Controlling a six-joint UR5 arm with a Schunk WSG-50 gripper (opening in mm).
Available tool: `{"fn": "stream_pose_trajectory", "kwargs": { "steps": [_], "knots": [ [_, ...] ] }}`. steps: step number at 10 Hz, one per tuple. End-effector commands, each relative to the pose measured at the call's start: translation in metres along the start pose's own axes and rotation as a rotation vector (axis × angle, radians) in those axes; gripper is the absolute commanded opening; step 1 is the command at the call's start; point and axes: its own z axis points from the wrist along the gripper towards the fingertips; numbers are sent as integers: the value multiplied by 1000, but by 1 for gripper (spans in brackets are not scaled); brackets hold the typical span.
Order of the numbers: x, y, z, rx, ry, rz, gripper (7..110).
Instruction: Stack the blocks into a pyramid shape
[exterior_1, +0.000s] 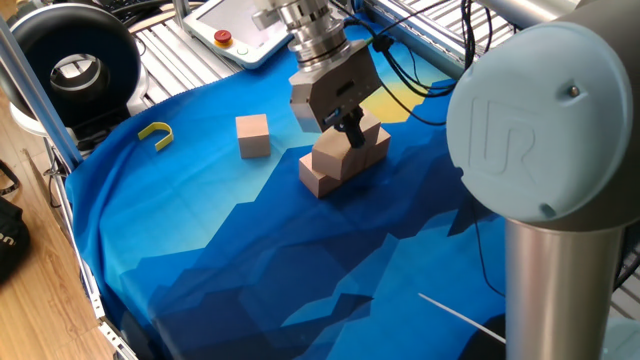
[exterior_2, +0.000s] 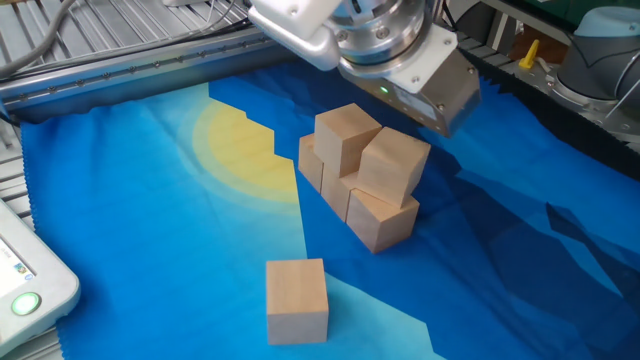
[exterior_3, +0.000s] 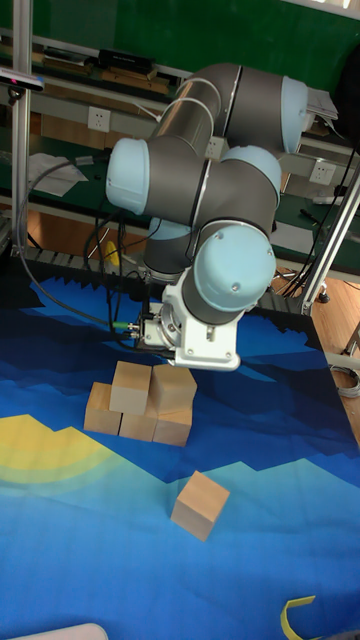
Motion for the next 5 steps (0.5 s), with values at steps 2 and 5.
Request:
{"fn": "stream_pose_trajectory", "kwargs": {
  "steps": [2, 5],
  "knots": [
    [-10, 18, 7, -29, -14, -10, 7],
    [-15, 17, 8, -29, -28, -17, 7]
  ]
}}
